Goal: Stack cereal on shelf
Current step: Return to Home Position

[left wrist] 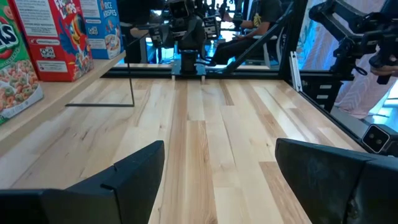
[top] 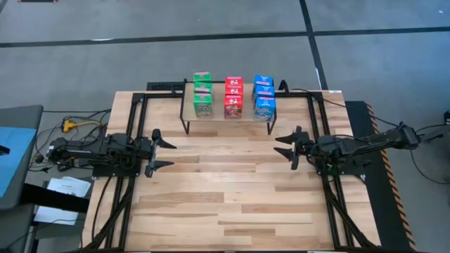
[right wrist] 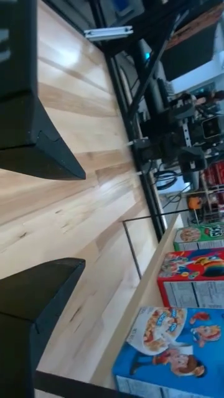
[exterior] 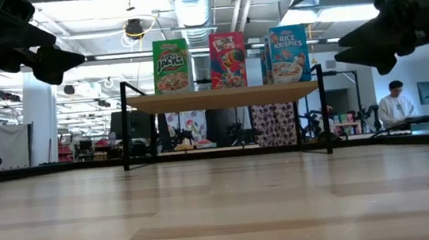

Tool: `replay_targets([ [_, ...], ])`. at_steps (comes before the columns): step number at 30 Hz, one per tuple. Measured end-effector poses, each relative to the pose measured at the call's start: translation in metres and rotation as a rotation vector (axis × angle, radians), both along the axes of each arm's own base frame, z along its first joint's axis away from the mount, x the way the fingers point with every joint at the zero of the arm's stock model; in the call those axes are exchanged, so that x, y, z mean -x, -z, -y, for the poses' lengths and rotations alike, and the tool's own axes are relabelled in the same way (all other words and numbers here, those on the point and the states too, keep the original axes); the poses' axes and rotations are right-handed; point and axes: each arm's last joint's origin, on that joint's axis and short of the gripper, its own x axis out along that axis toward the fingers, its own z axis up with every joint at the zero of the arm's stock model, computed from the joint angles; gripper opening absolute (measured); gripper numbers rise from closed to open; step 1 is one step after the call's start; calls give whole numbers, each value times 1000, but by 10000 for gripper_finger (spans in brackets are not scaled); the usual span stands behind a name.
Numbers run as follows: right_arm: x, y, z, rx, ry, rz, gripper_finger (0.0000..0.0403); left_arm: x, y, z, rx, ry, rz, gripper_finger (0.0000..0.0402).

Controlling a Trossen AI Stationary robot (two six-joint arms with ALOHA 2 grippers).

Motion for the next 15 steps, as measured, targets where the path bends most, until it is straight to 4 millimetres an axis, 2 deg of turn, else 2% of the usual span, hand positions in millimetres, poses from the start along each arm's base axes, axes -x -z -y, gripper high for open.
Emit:
replay_targets([
  [6, 7, 10, 1, -16, 1, 45, 240, 0, 0, 0, 0, 0, -1, 295],
  [15, 11, 17, 1, -14, 2, -21, 240, 0, 3, 0, -30, -1, -33, 295],
])
